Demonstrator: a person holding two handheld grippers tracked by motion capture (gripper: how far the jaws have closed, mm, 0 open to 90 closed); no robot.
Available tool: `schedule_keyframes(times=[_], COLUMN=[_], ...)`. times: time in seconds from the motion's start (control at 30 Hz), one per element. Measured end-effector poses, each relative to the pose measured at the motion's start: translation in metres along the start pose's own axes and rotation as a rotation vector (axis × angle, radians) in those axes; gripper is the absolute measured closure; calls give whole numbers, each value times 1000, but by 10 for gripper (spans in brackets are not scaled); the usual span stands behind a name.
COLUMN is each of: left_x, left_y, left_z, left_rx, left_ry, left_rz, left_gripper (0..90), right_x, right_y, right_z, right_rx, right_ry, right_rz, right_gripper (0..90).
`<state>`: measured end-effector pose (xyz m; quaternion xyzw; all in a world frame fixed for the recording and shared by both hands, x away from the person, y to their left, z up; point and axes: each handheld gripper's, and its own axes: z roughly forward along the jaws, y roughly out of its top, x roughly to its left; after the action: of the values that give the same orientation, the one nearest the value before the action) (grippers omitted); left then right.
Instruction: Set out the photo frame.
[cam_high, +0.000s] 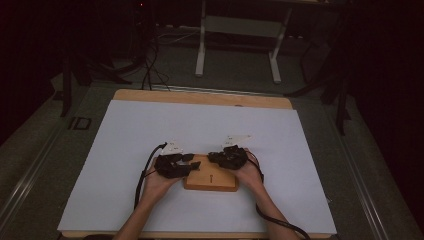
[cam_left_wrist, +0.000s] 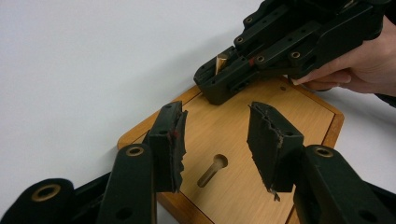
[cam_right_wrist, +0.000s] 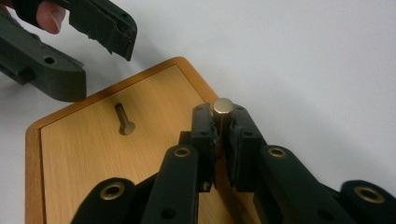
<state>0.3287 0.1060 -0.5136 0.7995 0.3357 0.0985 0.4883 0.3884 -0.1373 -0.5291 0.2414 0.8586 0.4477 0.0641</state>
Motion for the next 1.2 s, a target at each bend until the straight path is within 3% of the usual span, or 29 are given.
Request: schedule_keyframes(times=[0.8, 1.2], left_x=[-5, -21], left_y=[-5, -12], left_z=[-1, -1], left_rx=[35, 83], left_ry=[-6, 26], left_rz=[22, 86], left_gripper=[542, 458], right_x=[-13, -18], right_y=[11, 13], right_z=[1, 2], right_rx=[83, 95], right_ry=[84, 112], right_rz=[66, 89], right_gripper=[841, 840])
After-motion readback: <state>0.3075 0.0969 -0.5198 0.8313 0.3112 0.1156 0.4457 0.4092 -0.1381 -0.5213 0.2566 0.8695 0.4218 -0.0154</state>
